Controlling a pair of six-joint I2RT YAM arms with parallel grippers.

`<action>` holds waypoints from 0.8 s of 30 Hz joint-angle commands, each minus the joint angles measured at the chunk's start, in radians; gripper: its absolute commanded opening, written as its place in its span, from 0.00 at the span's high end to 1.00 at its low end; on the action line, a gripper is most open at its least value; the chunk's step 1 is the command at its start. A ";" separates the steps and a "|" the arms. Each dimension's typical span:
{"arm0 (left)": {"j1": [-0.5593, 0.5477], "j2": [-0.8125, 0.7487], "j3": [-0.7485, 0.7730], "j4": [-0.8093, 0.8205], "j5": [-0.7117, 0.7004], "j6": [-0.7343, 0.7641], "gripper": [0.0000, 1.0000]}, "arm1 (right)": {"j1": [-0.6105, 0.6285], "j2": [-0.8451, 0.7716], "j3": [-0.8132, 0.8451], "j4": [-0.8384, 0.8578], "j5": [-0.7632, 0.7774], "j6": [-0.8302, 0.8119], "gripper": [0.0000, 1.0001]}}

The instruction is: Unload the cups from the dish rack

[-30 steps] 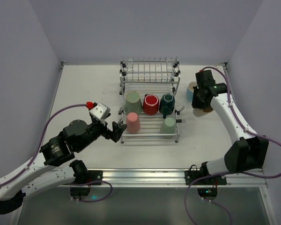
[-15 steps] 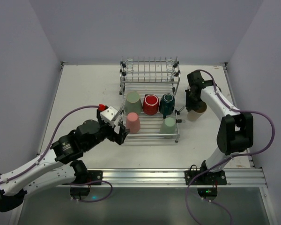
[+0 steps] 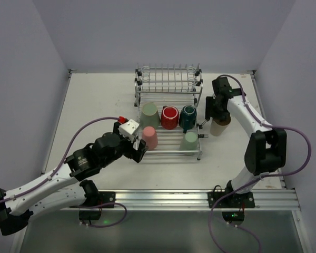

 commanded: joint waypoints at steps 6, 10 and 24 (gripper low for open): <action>0.006 0.067 0.094 0.007 0.012 -0.039 0.00 | 0.002 -0.267 0.044 0.005 -0.007 0.001 0.30; 0.005 0.128 0.130 0.018 0.021 -0.083 0.00 | 0.021 -0.510 -0.060 0.130 -0.068 0.042 0.26; 0.006 0.441 0.222 0.105 -0.210 -0.109 0.00 | 0.094 -1.066 -0.579 0.502 -0.553 0.182 0.24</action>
